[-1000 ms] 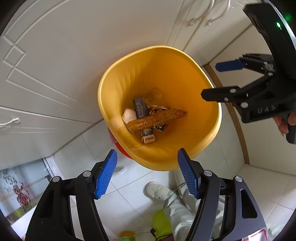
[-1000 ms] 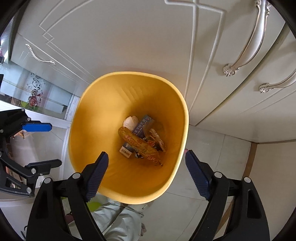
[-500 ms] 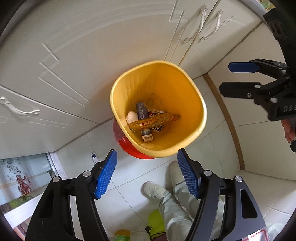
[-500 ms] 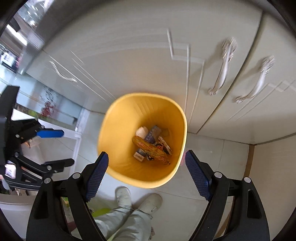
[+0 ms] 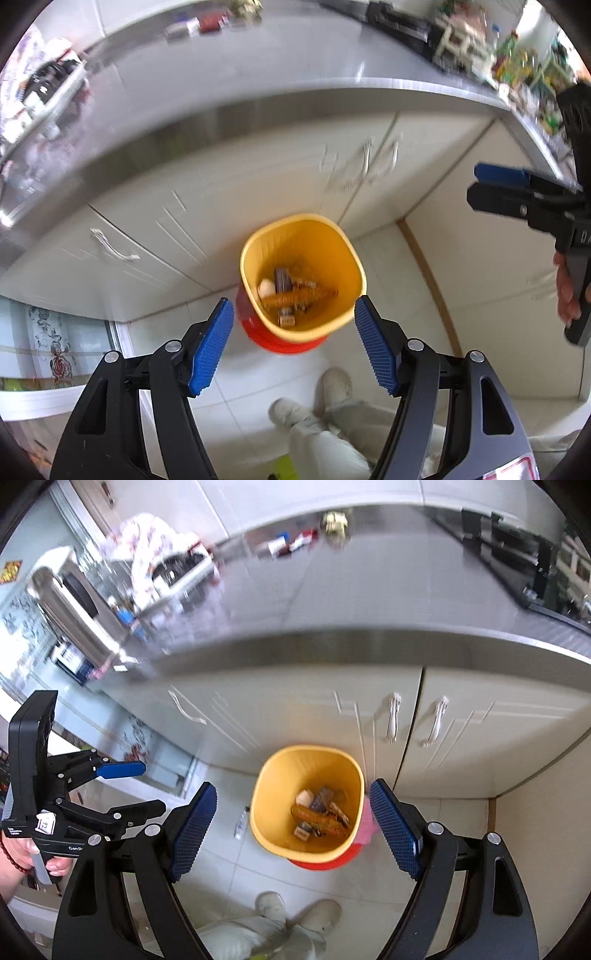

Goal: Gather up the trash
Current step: 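Raise both tools from the bin back toward the counter, then grasp the orange-and-white medicine box with the left tool while the right tool grasps the yellow-green snack packet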

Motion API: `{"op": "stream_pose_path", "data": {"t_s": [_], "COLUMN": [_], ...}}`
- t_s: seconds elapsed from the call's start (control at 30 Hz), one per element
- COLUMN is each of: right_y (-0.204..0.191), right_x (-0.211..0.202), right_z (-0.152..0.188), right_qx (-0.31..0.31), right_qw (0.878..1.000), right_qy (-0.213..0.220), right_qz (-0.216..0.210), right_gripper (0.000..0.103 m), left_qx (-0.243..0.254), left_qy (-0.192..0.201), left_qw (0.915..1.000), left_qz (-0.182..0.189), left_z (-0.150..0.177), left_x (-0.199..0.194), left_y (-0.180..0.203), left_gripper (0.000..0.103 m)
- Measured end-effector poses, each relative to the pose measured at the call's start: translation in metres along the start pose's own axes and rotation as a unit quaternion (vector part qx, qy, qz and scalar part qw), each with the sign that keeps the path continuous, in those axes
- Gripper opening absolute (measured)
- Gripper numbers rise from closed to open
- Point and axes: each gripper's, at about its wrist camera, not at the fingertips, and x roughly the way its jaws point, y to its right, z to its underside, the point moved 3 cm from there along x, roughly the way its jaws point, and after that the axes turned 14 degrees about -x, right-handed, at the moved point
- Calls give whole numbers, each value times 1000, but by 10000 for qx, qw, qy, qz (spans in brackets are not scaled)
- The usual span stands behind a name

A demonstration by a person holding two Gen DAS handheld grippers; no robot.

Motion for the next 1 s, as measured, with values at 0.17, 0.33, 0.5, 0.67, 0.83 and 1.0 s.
{"op": "stream_pose_path", "data": {"t_s": [0.17, 0.33, 0.5, 0.67, 0.83, 1.0], "right_y": [1, 2, 7, 17, 37, 60], "right_x": [-18, -25, -20, -2, 35, 68], "right_z": [-31, -71, -113, -161, -213, -253], "right_qx": [-15, -128, -209, -84, 100, 345], "right_qw": [9994, 9979, 9959, 9936, 9925, 9905], "right_qy": [335, 633, 845, 1013, 1008, 973], "right_qz": [9, 80, 245, 494, 687, 904], "right_gripper": [85, 85, 85, 85, 85, 85], "left_qx": [-256, -188, -200, -339, -361, -393], "left_qy": [393, 707, 996, 1170, 1140, 954], "left_qw": [9989, 9973, 9948, 9925, 9927, 9946], "left_qz": [77, 22, -3, -118, -129, -102], "left_z": [-31, -68, -111, -168, -234, -295], "left_x": [-30, -44, -50, -43, -22, 11], "left_y": [2, 0, -13, -40, -66, -85], "left_gripper": [68, 69, 69, 74, 74, 74]}}
